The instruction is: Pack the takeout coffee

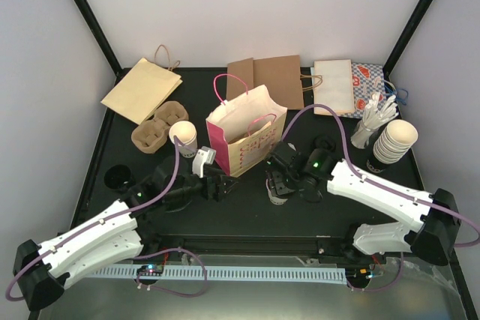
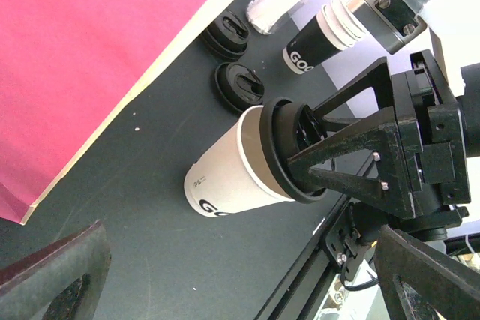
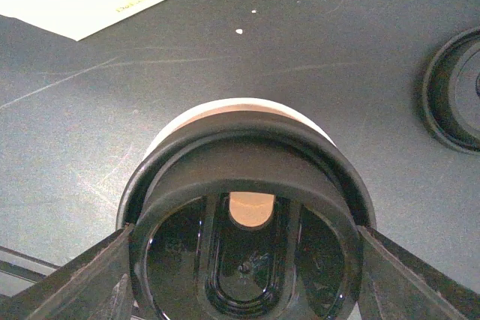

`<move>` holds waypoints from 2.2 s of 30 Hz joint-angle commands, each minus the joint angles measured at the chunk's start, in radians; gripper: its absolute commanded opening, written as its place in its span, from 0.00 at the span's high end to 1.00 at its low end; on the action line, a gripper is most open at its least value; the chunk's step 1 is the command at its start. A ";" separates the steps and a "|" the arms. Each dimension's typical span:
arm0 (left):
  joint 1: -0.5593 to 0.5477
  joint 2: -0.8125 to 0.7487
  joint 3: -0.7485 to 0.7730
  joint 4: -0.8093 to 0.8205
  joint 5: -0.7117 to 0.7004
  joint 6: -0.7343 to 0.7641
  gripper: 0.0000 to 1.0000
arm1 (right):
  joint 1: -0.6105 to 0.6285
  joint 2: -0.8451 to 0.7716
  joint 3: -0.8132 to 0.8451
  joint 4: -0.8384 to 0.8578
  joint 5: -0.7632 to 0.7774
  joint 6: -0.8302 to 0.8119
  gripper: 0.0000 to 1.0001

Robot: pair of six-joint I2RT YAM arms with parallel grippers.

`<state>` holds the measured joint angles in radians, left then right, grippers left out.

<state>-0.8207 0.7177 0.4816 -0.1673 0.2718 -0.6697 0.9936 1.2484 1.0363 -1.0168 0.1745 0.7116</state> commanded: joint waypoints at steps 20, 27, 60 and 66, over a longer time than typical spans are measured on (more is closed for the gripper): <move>-0.009 0.009 0.006 0.021 0.009 0.001 0.01 | 0.014 0.080 0.031 0.036 0.034 -0.036 0.26; -0.010 0.023 0.010 0.027 0.015 0.004 0.01 | 0.014 0.108 0.028 0.014 0.024 -0.053 0.26; -0.010 0.037 0.030 -0.019 0.003 0.020 0.01 | 0.060 0.240 -0.201 -0.040 -0.266 -0.137 0.34; -0.009 0.082 -0.001 0.077 0.082 -0.041 0.03 | 0.121 0.152 -0.142 -0.049 -0.288 -0.158 0.34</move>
<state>-0.8261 0.7750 0.4816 -0.1707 0.2928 -0.6643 1.0389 1.3403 1.0046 -0.9314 0.1852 0.5735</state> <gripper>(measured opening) 0.986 0.745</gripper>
